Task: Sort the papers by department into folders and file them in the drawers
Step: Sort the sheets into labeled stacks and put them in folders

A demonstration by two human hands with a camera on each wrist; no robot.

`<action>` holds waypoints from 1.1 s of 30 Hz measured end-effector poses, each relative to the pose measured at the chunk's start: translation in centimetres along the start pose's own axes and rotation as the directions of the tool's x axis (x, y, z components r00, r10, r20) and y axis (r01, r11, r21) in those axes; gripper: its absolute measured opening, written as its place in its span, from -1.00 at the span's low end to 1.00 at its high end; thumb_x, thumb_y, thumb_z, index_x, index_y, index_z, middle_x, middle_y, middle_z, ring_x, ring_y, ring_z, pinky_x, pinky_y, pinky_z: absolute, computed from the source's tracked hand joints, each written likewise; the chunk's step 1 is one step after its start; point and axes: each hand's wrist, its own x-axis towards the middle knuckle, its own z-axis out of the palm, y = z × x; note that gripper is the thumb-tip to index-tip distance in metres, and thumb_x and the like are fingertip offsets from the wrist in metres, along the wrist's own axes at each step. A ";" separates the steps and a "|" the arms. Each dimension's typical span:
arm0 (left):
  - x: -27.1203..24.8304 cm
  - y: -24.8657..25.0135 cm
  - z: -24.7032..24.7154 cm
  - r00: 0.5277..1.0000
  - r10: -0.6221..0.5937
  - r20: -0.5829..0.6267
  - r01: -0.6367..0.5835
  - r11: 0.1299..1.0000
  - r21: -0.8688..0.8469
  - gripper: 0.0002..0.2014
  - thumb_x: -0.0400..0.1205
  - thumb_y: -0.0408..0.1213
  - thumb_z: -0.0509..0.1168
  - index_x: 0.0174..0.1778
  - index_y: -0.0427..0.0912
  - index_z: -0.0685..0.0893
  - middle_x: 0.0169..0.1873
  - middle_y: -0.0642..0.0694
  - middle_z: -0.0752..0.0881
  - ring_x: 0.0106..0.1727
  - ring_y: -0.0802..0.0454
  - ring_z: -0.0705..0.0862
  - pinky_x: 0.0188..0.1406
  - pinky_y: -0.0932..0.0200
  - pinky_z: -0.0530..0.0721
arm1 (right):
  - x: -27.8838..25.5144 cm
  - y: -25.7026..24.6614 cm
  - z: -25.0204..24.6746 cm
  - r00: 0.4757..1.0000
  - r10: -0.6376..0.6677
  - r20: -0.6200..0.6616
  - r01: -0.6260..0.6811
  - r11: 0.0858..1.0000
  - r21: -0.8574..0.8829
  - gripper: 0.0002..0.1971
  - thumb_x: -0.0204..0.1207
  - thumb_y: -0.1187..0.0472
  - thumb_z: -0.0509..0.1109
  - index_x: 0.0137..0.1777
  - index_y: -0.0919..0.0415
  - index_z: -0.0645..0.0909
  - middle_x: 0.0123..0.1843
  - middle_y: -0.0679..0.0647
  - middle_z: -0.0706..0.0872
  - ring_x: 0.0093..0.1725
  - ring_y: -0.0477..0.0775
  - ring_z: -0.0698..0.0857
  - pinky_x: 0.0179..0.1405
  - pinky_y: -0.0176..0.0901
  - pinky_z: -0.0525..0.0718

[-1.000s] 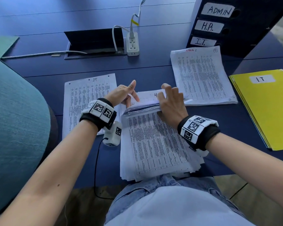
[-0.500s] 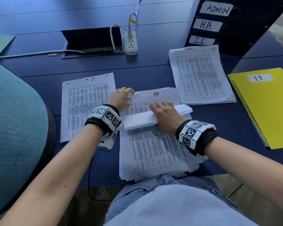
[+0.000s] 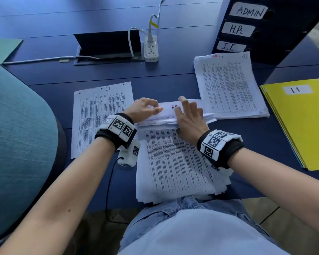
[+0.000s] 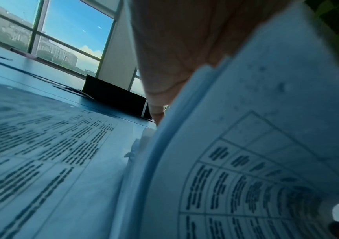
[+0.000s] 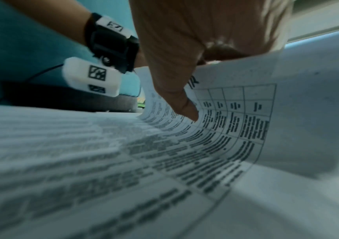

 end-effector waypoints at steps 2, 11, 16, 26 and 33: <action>0.1 0.1 0.0 1.000 -0.014 -0.003 0.014 1.000 0.010 -0.70 0.54 0.11 0.22 -0.32 -0.04 0.59 -0.23 -0.13 0.64 -0.20 0.03 0.54 -0.17 0.18 0.46 | -0.5 0.1 0.9 0.994 -0.070 -0.090 0.059 0.991 -0.122 -0.38 -0.06 0.41 0.39 0.10 0.15 0.47 0.30 0.16 0.22 0.16 0.18 0.28 0.03 0.06 0.40; 0.8 -1.0 0.4 0.997 -0.029 -0.073 0.021 0.995 -0.099 -0.91 0.62 -0.42 0.26 -0.10 -0.34 0.67 -0.63 0.19 0.57 -0.55 0.33 0.46 -0.42 0.45 0.45 | -1.8 0.7 0.9 0.994 -0.107 -0.025 0.110 0.958 0.267 -0.38 0.29 0.48 0.34 0.27 0.13 0.14 0.21 0.25 0.42 0.01 0.17 0.50 0.13 0.17 0.56; 0.1 0.3 -0.7 0.990 0.015 0.142 -0.006 0.998 -0.061 -0.72 0.68 -0.35 0.19 -0.37 -0.21 0.57 -0.60 0.12 0.45 -0.62 0.27 0.38 -0.48 0.46 0.37 | -0.9 1.0 1.9 0.980 -0.017 -0.197 0.039 0.994 0.106 -0.31 0.03 0.43 0.52 0.23 0.34 0.39 0.31 0.08 0.12 0.12 0.34 0.41 -0.11 0.17 0.54; 1.4 -0.6 0.7 0.987 -0.159 0.006 0.141 0.890 0.434 -0.52 0.70 -0.13 0.12 0.52 -0.24 0.31 0.45 -0.25 0.39 0.47 -0.19 0.33 0.46 -0.07 0.32 | -2.0 0.5 0.5 0.985 -0.165 0.041 0.163 0.985 0.057 -0.63 0.49 0.35 0.25 0.30 0.21 0.45 0.16 0.21 0.59 0.15 0.18 0.58 0.28 0.15 0.40; 1.2 -1.1 1.0 0.993 -0.087 -0.079 0.115 0.866 0.486 -0.55 0.65 -0.16 0.22 0.48 -0.06 0.38 0.42 -0.13 0.41 0.44 -0.14 0.37 0.42 -0.15 0.35 | -1.7 0.4 0.9 0.987 -0.146 0.068 0.143 0.989 0.049 -0.56 0.47 0.32 0.23 0.36 0.20 0.32 0.30 0.19 0.47 0.23 0.17 0.50 0.27 0.06 0.38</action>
